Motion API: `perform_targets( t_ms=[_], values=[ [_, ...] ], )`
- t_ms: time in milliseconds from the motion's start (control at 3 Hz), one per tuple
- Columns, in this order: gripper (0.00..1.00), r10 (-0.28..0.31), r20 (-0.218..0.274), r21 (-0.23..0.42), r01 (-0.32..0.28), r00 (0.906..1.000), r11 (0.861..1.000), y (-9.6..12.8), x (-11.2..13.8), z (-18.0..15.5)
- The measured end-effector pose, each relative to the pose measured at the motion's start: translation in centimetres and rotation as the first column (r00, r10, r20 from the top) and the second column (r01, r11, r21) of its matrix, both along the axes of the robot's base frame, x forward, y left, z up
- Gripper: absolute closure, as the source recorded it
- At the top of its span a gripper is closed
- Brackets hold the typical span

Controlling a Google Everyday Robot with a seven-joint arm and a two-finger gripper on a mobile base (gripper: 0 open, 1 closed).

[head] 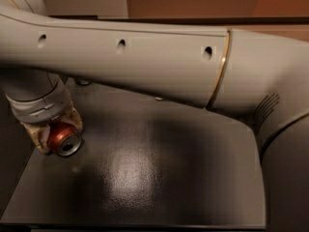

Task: Place coke can upright

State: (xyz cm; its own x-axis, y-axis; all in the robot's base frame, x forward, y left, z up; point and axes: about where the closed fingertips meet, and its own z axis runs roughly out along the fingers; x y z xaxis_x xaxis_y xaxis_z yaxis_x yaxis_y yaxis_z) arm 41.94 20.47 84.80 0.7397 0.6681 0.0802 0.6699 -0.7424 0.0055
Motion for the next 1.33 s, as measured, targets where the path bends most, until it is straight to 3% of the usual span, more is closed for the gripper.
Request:
perform_targets(
  t_ms=[333, 667, 1000, 1333],
  values=[
    [1.0, -0.085, 0.004, 0.085, 0.085, 0.9963, 0.993, 0.5, -1.0, 2.3],
    [1.0, -0.146, 0.002, 0.136, 0.144, 0.9893, 0.98, 0.8, -1.7, 3.9],
    [1.0, -0.27, -0.029, 0.196, 0.271, 0.9623, 0.942, 1.1, -2.9, 4.5],
    [1.0, -0.448, -0.096, 0.236, 0.458, 0.8889, 0.857, 0.9, -3.3, 4.1]
  ],
)
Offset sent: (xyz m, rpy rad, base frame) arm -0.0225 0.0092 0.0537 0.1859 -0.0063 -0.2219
